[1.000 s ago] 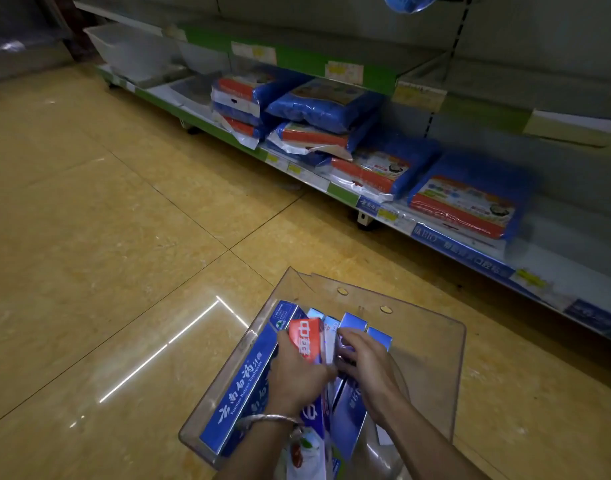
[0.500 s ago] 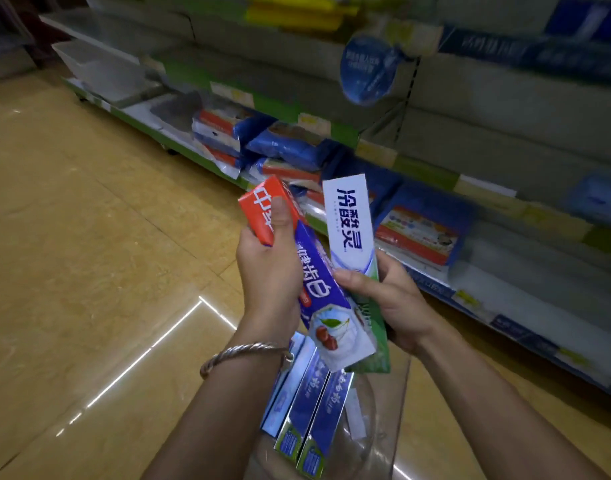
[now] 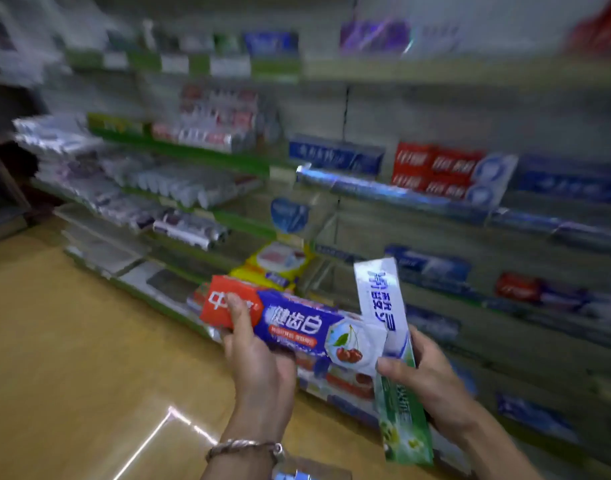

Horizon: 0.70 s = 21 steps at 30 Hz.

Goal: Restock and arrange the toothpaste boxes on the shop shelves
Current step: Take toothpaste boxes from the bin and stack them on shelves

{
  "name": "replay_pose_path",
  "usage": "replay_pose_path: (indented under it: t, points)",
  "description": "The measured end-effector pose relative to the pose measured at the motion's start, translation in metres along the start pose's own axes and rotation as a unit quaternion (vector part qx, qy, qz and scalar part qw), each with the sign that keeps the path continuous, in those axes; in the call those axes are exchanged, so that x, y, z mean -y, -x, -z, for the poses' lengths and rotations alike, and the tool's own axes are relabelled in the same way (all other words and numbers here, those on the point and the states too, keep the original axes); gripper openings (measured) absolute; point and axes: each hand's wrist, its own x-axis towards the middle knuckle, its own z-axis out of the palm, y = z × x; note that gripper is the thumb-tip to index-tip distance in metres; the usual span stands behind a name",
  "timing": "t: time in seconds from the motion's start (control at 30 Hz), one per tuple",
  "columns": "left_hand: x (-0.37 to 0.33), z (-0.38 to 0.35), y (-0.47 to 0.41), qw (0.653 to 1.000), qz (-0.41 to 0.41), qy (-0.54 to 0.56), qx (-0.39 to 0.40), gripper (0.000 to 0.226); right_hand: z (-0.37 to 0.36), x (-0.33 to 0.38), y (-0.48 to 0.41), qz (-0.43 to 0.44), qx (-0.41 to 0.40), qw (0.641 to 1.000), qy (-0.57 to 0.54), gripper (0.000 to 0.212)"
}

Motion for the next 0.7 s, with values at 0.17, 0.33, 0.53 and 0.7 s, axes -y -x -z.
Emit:
replay_pose_path:
  t: [0.17,0.33,0.53,0.7]
  points:
    - [-0.036,-0.071,0.058,0.989,0.083,0.014,0.122,0.075,-0.002,0.097,0.047,0.07,-0.068,0.994,0.055,0.094]
    - [-0.027,-0.119,0.127,0.961,0.105,-0.063,0.249,0.105,-0.001,0.171,0.088,0.149,-0.124,0.975,0.109,0.069]
    - [-0.009,-0.15,0.155,0.953,0.122,-0.079,0.267,0.064,0.032,0.202,0.12,0.159,-0.219,0.94,0.208,0.055]
    - [0.037,-0.158,0.157,0.951,0.116,-0.181,0.223,0.047,0.093,0.206,0.137,0.143,-0.248,0.925,0.25,0.039]
